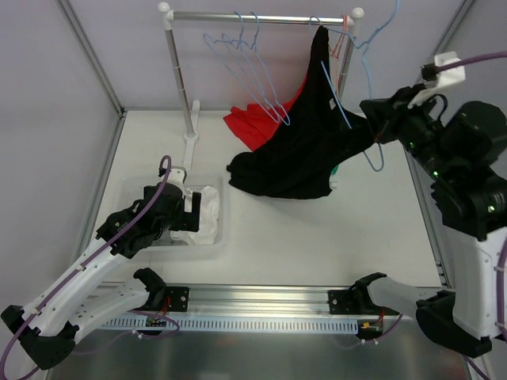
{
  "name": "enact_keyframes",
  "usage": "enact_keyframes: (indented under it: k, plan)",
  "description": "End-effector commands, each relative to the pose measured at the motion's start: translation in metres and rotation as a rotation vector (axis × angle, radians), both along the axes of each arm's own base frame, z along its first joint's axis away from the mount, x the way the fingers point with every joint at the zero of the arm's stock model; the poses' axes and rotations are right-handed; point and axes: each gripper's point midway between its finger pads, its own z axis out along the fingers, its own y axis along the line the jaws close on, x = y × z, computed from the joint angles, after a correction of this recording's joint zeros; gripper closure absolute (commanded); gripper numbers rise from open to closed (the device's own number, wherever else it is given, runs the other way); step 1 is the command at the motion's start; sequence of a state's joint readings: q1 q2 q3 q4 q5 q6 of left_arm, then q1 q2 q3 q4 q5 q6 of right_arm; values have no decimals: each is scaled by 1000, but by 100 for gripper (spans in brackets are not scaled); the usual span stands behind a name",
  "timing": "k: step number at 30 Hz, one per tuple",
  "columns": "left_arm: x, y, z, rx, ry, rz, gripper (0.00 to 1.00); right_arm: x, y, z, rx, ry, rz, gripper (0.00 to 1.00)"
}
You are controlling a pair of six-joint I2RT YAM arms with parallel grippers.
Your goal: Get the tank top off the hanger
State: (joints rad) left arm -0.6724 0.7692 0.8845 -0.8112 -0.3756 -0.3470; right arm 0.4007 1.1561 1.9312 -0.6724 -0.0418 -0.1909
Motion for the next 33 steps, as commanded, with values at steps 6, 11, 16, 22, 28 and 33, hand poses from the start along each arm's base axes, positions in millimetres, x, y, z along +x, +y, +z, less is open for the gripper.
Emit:
enact_keyframes:
  k: [6, 11, 16, 22, 28, 33]
  plan:
    - [1, 3, 11, -24, -46, 4, 1, -97, -38, 45, 37, -171, 21, 100]
    - [-12, -21, 60, -210, -128, -120, 1, -156, -49, 17, 9, -123, 97, 100]
    - [-33, -65, 149, -452, -239, -366, 1, -193, -39, -41, 13, -48, 226, 100]
    - [-28, -115, 215, -627, -361, -582, 1, -218, -29, -112, 38, 54, 331, 100]
    - [-14, -169, 237, -793, -477, -708, 1, -222, -30, -142, 82, 62, 320, 100]
    - [-6, -229, 224, -702, -495, -742, 1, -228, -27, -141, 130, 11, 346, 100]
